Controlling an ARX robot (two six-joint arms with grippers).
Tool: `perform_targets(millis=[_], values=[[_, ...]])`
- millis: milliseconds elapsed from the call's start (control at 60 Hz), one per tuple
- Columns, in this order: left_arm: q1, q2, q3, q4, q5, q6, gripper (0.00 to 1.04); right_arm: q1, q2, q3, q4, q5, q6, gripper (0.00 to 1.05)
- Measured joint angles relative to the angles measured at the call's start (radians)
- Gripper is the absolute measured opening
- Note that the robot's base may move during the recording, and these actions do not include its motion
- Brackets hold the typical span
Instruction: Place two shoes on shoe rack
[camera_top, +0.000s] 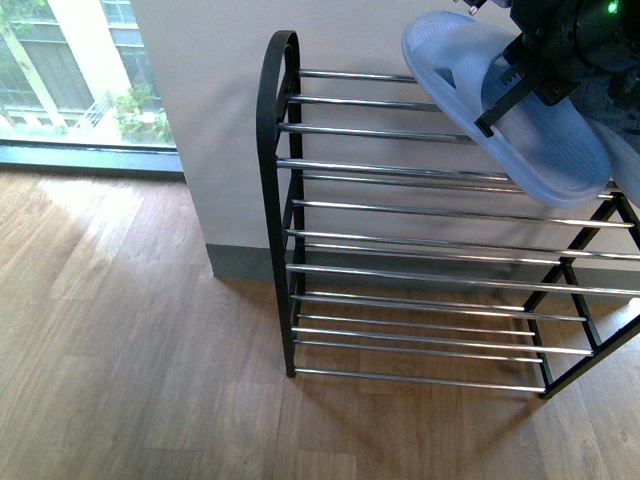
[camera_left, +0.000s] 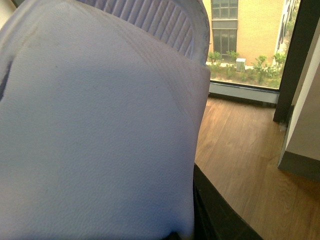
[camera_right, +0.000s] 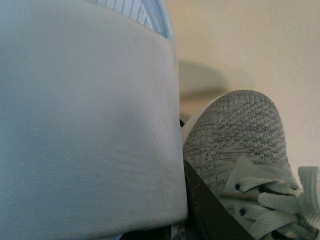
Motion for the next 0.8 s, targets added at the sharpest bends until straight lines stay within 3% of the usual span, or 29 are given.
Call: perform_targets(millis=[217,417,800], values=[[0.000,0.000,0.000,0.000,0.000,0.000,0.02,-0.011,0.050,0.081,-0.049,0.021,-0.017,0.03],[0.000,0.000,0.000,0.000,0.000,0.000,0.02,-0.018,0.050,0.082,-0.007,0.010,0.003,0.33],[0.000,0.000,0.000,0.000,0.000,0.000,0.02,-0.025,-0.138,-0.065,0.060,-0.140,0.127,0.91]])
